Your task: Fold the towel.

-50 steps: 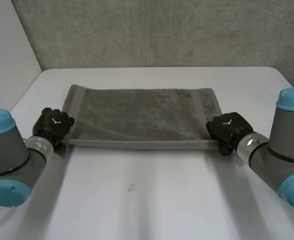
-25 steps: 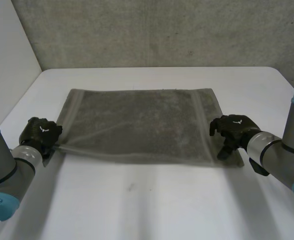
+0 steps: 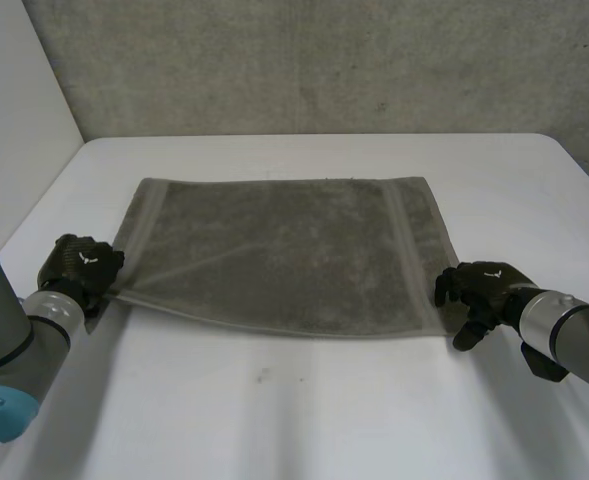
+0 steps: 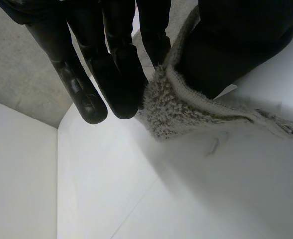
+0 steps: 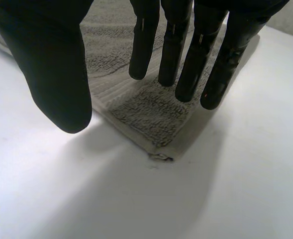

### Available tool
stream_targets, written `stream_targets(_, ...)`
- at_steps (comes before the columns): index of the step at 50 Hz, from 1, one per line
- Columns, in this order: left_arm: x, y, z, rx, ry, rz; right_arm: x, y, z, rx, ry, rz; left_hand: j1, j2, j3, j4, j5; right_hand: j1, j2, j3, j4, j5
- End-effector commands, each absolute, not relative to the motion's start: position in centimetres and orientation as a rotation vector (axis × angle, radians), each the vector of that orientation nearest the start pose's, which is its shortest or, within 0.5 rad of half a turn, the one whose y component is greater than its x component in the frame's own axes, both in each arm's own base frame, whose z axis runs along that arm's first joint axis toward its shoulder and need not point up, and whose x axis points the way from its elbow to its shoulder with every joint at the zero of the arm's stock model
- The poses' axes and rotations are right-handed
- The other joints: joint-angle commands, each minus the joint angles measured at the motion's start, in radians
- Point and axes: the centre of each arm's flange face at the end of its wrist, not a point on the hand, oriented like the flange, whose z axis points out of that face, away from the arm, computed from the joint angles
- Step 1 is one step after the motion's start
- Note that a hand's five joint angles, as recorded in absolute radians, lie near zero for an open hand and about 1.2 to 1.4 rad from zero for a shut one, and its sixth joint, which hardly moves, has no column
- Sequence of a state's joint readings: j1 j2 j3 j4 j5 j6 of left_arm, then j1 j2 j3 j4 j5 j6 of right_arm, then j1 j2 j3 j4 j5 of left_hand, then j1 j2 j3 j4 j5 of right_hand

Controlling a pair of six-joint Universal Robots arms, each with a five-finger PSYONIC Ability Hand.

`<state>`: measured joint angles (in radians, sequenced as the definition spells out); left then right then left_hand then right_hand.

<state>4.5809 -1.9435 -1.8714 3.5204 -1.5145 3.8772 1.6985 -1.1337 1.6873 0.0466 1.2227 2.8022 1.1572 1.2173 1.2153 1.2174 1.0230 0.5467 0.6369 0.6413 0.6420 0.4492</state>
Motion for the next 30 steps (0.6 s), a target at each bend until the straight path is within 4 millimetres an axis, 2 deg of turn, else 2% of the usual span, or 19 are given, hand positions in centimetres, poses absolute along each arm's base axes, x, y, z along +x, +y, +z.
stream_targets(1,-17.7,-29.8,13.6,1.011,2.07,-1.645,20.0,-28.7,13.3,-0.935,2.44,-1.432,0.239,0.179,0.181,0.179,0.199,0.217,0.126,0.122,0.121,0.139)
stream_targets(10,-17.8,-29.7,13.5,1.016,2.071,-1.642,20.0,-29.4,12.8,-0.947,2.426,-1.485,0.239,0.179,0.181,0.179,0.199,0.243,0.153,0.148,0.148,0.166)
stream_targets(15,-17.8,-29.7,13.5,1.017,2.074,-1.642,20.1,-29.8,12.5,-0.964,2.415,-1.516,0.239,0.179,0.181,0.179,0.199,0.366,0.276,0.271,0.271,0.289)
stream_targets(30,-17.9,-29.6,13.4,1.021,2.079,-1.637,20.4,-31.0,11.8,-0.996,2.404,-1.546,0.239,0.179,0.181,0.179,0.199,0.363,0.273,0.269,0.268,0.286)
